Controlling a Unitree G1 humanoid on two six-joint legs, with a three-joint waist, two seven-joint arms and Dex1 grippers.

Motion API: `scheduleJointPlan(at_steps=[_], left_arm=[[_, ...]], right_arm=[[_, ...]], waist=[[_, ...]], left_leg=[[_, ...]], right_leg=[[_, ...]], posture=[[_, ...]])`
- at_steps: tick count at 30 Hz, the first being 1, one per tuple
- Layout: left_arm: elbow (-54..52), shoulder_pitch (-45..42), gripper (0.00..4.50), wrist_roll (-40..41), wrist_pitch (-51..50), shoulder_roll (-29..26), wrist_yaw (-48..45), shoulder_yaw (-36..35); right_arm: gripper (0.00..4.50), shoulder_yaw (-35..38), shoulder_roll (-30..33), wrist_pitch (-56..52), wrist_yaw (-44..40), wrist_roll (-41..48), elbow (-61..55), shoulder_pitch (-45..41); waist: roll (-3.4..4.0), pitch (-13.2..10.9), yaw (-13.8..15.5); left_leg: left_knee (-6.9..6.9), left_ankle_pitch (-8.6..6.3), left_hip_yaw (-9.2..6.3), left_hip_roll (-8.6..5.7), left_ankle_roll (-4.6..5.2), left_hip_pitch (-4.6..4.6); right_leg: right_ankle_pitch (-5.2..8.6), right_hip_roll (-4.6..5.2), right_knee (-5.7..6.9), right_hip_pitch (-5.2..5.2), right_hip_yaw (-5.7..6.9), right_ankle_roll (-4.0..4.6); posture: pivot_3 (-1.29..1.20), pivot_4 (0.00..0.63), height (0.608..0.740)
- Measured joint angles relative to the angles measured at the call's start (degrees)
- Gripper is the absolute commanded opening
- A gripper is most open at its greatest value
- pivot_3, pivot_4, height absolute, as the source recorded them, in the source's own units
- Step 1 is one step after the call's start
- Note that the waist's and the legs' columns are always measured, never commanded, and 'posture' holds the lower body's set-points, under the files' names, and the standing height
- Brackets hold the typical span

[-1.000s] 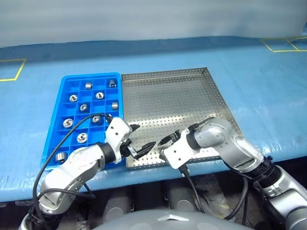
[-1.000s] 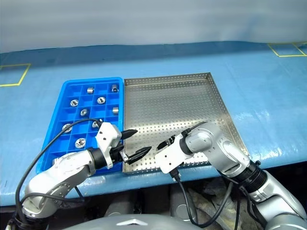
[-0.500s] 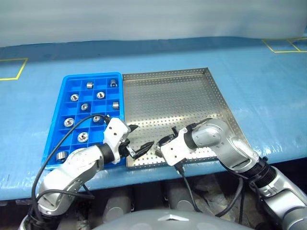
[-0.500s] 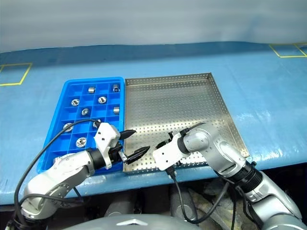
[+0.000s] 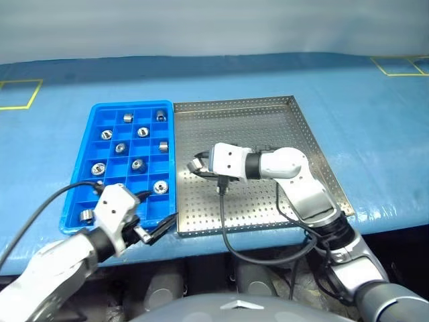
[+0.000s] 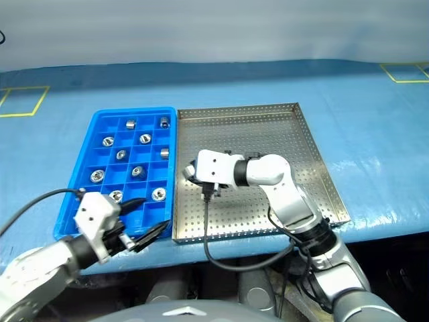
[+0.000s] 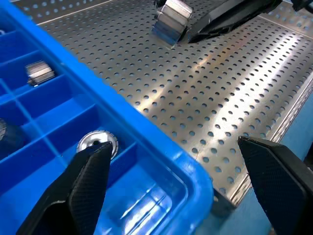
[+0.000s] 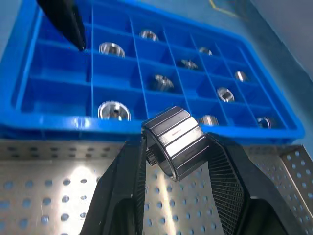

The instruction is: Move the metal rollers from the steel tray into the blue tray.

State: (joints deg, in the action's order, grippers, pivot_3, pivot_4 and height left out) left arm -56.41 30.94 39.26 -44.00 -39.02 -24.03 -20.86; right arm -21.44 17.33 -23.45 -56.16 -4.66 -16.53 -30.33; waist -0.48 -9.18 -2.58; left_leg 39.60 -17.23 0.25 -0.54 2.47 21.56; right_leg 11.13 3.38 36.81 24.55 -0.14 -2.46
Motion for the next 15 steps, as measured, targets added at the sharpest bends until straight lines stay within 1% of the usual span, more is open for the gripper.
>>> scheduleJointPlan(at_steps=[4, 6, 10, 15], left_arm=[[-0.04, 7.66, 4.5, 2.91, 2.44, 0.06, -0.91, -10.94], [-0.05, 11.36, 4.5, 4.48, 4.37, 0.12, -1.0, -13.43], [-0.05, 15.45, 4.5, 6.06, 8.07, 0.19, 0.24, -13.0], [-0.08, 20.73, 4.5, 6.09, 13.66, 0.12, 3.02, -9.04]], right_arm=[[1.47, -0.6, -4.0, -1.04, 0.05, 4.87, 1.21, -1.19], [1.47, -1.77, -5.56, -1.04, -0.28, 6.51, 2.6, -2.21], [1.47, -4.87, -8.55, -0.98, -0.97, 8.75, 5.6, -2.49], [1.47, -8.07, -11.53, -0.81, -0.58, 9.91, 10.16, -2.46]], waist=[[-0.08, 0.03, 2.03], [-0.09, 0.03, 2.68], [-0.09, 0.04, 3.93], [-0.12, 0.04, 4.98]], left_leg=[[0.0, 0.01, -0.12, -0.02, -0.02, 0.01], [-0.01, 0.01, -0.15, -0.02, -0.02, 0.02], [-0.04, 0.01, -0.19, -0.02, -0.04, 0.02], [-0.11, 0.04, -0.23, -0.02, -0.1, 0.04]], right_leg=[[0.03, -0.09, -0.01, -0.03, 0.14, 0.04], [0.03, -0.06, -0.05, -0.02, 0.19, 0.05], [0.06, -0.07, -0.06, -0.02, 0.25, 0.08], [0.09, -0.11, -0.06, -0.01, 0.28, 0.12]], posture=[[0.14, 0.15, 0.74], [0.16, 0.15, 0.74], [0.2, 0.15, 0.74], [0.23, 0.15, 0.74]])
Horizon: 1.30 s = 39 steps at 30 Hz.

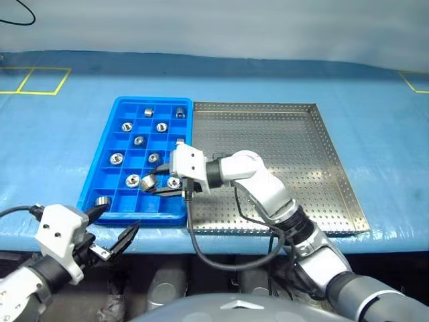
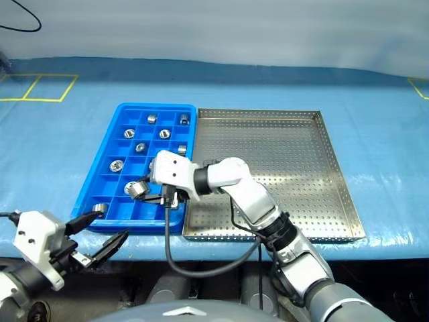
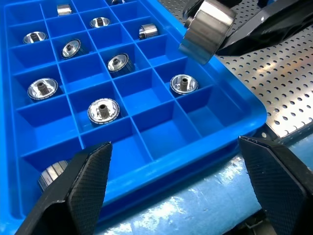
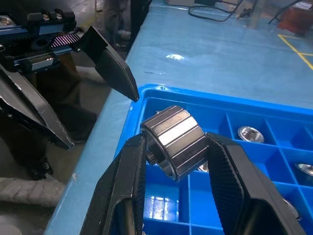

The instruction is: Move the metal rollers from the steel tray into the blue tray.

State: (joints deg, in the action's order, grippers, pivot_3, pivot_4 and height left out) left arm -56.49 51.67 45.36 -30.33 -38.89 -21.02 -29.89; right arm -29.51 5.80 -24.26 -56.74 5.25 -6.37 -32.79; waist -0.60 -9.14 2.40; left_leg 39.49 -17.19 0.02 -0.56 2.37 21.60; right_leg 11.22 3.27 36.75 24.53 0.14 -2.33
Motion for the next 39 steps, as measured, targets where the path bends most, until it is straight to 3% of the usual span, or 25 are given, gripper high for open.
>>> scheduleJointPlan(at_steps=[9, 23, 29, 34, 39], left_arm=[[0.0, 2.61, 4.5, -0.19, 4.59, -1.94, 3.94, 2.99], [-0.01, -3.38, 4.5, 0.44, 2.27, -4.42, 7.52, 6.02], [0.0, -4.65, 4.5, 0.67, 0.99, -4.46, 7.95, 6.26], [0.0, -7.23, 4.5, 0.67, -0.39, -4.46, 8.24, 7.14], [0.04, -17.68, 4.5, 0.6, -3.03, -4.39, 8.54, 12.44]], right_arm=[[1.47, -0.6, -2.8, 1.22, 1.83, 0.61, 6.33, -0.1], [1.47, -2.47, -3.76, 1.35, 3.73, -0.59, 13.12, -0.17], [3.41, -2.9, -3.79, 1.29, 3.33, -0.46, 13.74, -0.16], [3.41, -0.92, -4.53, 1.44, 4.1, 0.97, 12.39, 0.05], [3.41, 6.1, -4.17, 1.49, 9.87, 2.36, 5.06, 0.37]], waist=[[-0.01, 0.0, 0.32], [0.0, -0.03, 0.09], [0.0, -0.03, 0.09], [0.02, -0.04, 0.07], [0.04, -0.05, 0.1]], left_leg=[[-0.23, 0.12, -0.15, 0.0, -0.2, 0.0], [-0.44, 0.24, -0.35, 0.06, -0.42, -0.01], [-0.44, 0.26, -0.4, 0.06, -0.45, 0.0], [-0.44, 0.27, -0.46, 0.06, -0.48, 0.0], [-0.42, 0.31, -0.56, 0.03, -0.54, 0.0]], right_leg=[[0.16, -0.08, 0.0, 0.0, 0.16, -0.06], [0.29, -0.25, 0.03, 0.01, 0.27, 0.15], [0.28, -0.24, 0.03, 0.0, 0.31, 0.2], [0.3, -0.25, 0.04, -0.01, 0.34, 0.2], [0.23, -0.25, 0.06, -0.04, 0.38, 0.28]], posture=[[0.22, 0.15, 0.74], [0.19, 0.15, 0.74], [0.18, 0.15, 0.74], [0.15, 0.15, 0.74], [0.08, 0.15, 0.74]])
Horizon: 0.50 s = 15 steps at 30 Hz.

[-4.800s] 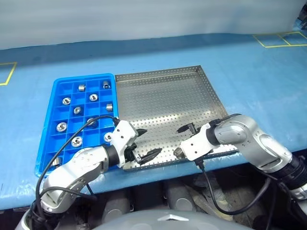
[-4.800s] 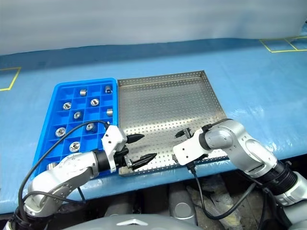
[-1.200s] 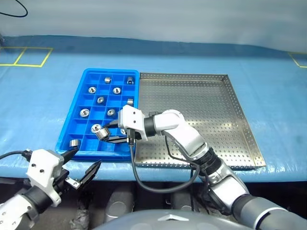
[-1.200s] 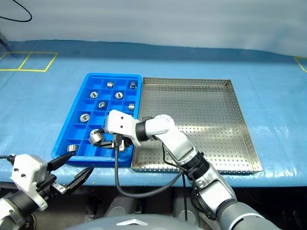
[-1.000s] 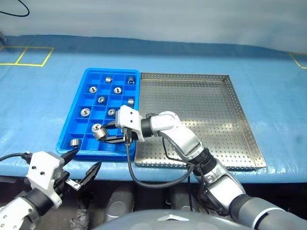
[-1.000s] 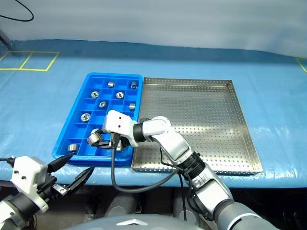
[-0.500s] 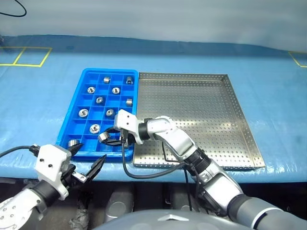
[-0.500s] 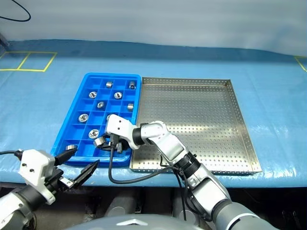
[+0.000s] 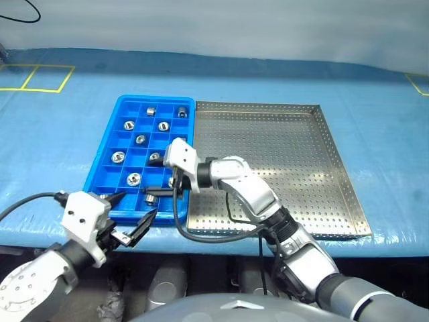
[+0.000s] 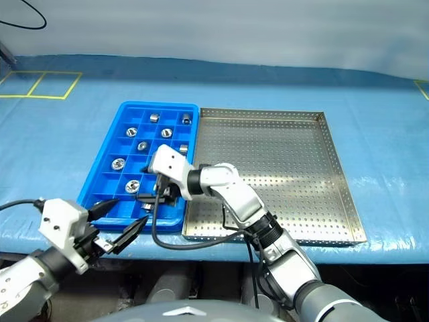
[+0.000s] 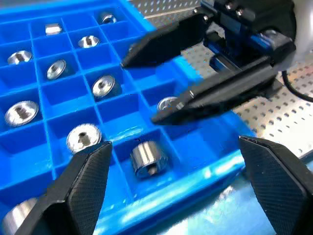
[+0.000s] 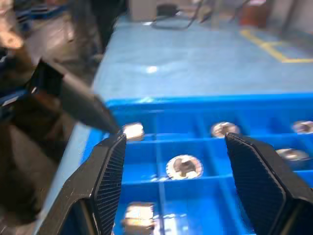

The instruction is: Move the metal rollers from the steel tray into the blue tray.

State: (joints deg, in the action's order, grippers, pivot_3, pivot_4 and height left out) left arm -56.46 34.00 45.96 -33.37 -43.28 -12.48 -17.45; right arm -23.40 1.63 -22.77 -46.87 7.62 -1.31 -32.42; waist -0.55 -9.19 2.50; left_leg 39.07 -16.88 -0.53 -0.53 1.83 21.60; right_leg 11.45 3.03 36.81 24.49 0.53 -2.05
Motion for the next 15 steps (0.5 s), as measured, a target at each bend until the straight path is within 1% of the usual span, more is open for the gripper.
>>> scheduleJointPlan(at_steps=[3, 5, 6, 7, 8, 12, 15], left_arm=[[0.49, -8.17, 4.5, -0.46, -1.15, 0.87, -0.08, 5.0], [2.66, -15.14, 4.5, -1.38, -1.5, 2.24, -0.52, 9.09], [3.67, -16.84, 4.5, -2.2, -1.47, 2.86, -0.79, 10.29], [6.39, -21.36, 4.5, -4.25, -1.37, 3.38, -2.0, 13.73], [8.42, -23.85, 4.5, -5.87, -1.17, 4.26, -2.77, 15.89], [17.02, -31.06, 4.5, -12.72, 1.12, 7.53, -6.46, 22.91], [22.38, -34.8, 4.5, -16.38, 3.72, 10.71, -8.67, 25.48]], right_arm=[[3.41, 5.21, 1.98, 0.48, 4.51, -0.02, -4.2, 1.3], [3.41, 8.76, 5.02, 0.13, 7.65, -0.3, -6.85, 3.37], [3.41, 9.92, 6.03, -0.29, 8.33, -0.35, -7.58, 4.08], [3.41, 12.0, 8.95, -1.61, 9.53, -0.47, -9.74, 6.17], [3.41, 13.7, 11.36, -2.96, 10.3, -0.54, -10.66, 7.51], [3.41, 18.46, 18.85, -6.63, 12.35, -0.8, -14.18, 14.28], [3.41, 20.21, 21.23, -8.07, 13.24, -0.62, -16.26, 19.22]], waist=[[0.0, 0.01, -0.16], [-0.01, 0.02, -0.48], [0.0, 0.02, -0.79], [0.06, 0.03, -0.78], [0.08, 0.03, -1.11], [0.11, 0.04, -4.02], [0.12, 0.04, -6.21]], left_leg=[[0.0, 0.05, -0.04, -0.03, -0.08, 0.0], [-0.01, 0.16, 0.01, -0.03, -0.26, 0.0], [0.0, 0.16, 0.01, -0.05, -0.27, 0.0], [0.01, 0.17, -0.01, -0.07, -0.26, 0.01], [0.01, 0.15, 0.05, -0.09, -0.21, 0.03], [0.01, -0.06, 0.27, -0.01, 0.16, 0.04], [0.0, -0.14, 0.34, 0.04, 0.29, 0.05]], right_leg=[[-0.03, -0.01, 0.01, -0.04, 0.01, 0.03], [-0.06, -0.02, -0.03, -0.06, -0.01, 0.01], [-0.06, -0.01, 0.01, -0.05, -0.03, 0.01], [-0.07, 0.0, -0.04, -0.11, 0.0, 0.0], [-0.07, 0.0, -0.05, -0.06, -0.03, -0.01], [-0.16, 0.02, -0.09, -0.01, -0.13, -0.19], [-0.24, 0.02, -0.09, 0.04, -0.19, -0.33]], posture=[[0.03, 0.15, 0.74], [-0.05, 0.15, 0.74], [-0.07, 0.15, 0.74], [-0.09, 0.15, 0.74], [-0.11, 0.15, 0.74], [-0.2, 0.15, 0.74], [-0.24, 0.15, 0.74]])
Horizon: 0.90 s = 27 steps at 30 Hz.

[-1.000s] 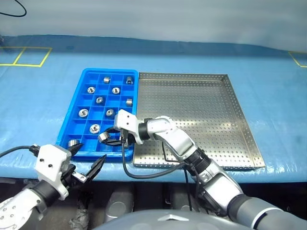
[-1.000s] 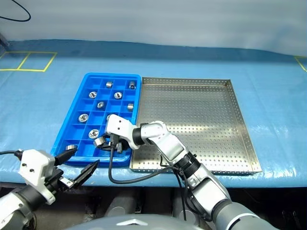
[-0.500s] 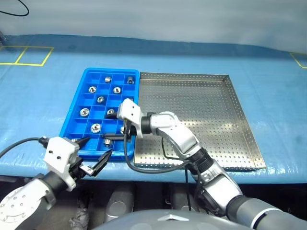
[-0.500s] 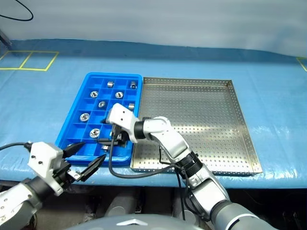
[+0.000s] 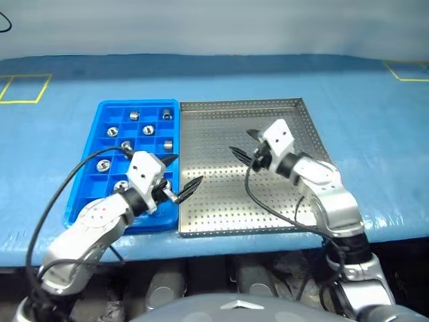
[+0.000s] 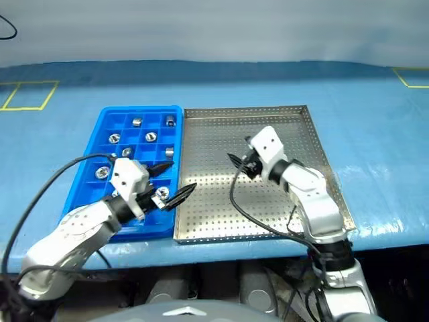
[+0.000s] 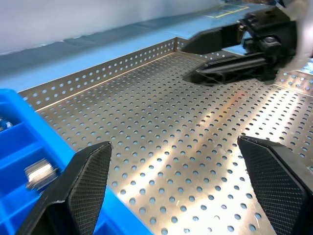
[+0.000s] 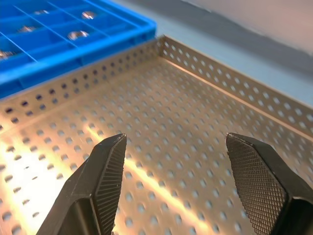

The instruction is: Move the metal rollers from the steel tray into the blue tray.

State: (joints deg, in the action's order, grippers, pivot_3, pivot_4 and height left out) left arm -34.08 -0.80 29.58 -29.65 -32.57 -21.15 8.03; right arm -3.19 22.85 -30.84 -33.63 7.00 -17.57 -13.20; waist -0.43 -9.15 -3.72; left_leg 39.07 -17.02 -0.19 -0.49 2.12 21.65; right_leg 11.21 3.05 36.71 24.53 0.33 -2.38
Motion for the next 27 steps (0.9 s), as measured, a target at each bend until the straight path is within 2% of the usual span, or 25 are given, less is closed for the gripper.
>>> scheduleJointPlan(at_steps=[6, 17, 20, 21, 27], left_arm=[[6.8, -2.5, 4.5, -2.96, 2.61, 3.25, -4.12, 1.64], [9.51, -4.27, 4.5, -7.04, 3.11, 5.92, -6.51, 1.83], [9.62, -4.24, 4.5, -8.31, 3.79, 6.87, -6.45, 1.83], [9.62, -4.19, 4.5, -8.52, 3.8, 7.08, -6.5, 1.8], [9.62, -3.52, 4.5, -9.31, 3.93, 8.1, -6.97, 1.81]], right_arm=[[3.41, 1.88, 1.24, -1.63, 2.45, 0.33, -3.54, 4.28], [3.41, 2.11, 3.77, -0.91, -1.79, 5.05, -6.16, 8.19], [4.33, 2.55, 4.04, -0.91, -2.69, 6.82, -6.09, 8.17], [4.48, 2.55, 4.06, -0.89, -2.47, 6.81, -6.05, 8.13], [4.48, 2.55, 4.29, -0.3, -0.11, 5.54, -5.54, 7.68]], waist=[[0.0, -0.01, -3.34], [-0.01, 0.0, -5.5], [-0.01, 0.0, -5.76], [-0.01, 0.0, -5.83], [-0.01, 0.0, -6.07]], left_leg=[[0.09, -0.03, 0.09, -0.01, 0.07, -0.02], [0.18, -0.07, 0.13, -0.07, 0.15, -0.03], [0.17, -0.07, 0.13, -0.07, 0.15, -0.03], [0.18, -0.07, 0.13, -0.07, 0.15, -0.03], [0.17, -0.07, 0.15, -0.07, 0.15, -0.03]], right_leg=[[-0.05, -0.02, 0.04, 0.01, -0.21, -0.14], [-0.13, -0.07, 0.03, -0.01, -0.49, -0.37], [-0.13, -0.08, 0.03, -0.01, -0.49, -0.37], [-0.14, -0.08, 0.03, -0.01, -0.5, -0.38], [-0.14, -0.08, 0.03, 0.0, -0.53, -0.4]], posture=[[-0.28, 0.15, 0.74], [-0.28, 0.15, 0.74], [-0.28, 0.15, 0.74], [-0.28, 0.15, 0.74], [-0.28, 0.15, 0.74]])
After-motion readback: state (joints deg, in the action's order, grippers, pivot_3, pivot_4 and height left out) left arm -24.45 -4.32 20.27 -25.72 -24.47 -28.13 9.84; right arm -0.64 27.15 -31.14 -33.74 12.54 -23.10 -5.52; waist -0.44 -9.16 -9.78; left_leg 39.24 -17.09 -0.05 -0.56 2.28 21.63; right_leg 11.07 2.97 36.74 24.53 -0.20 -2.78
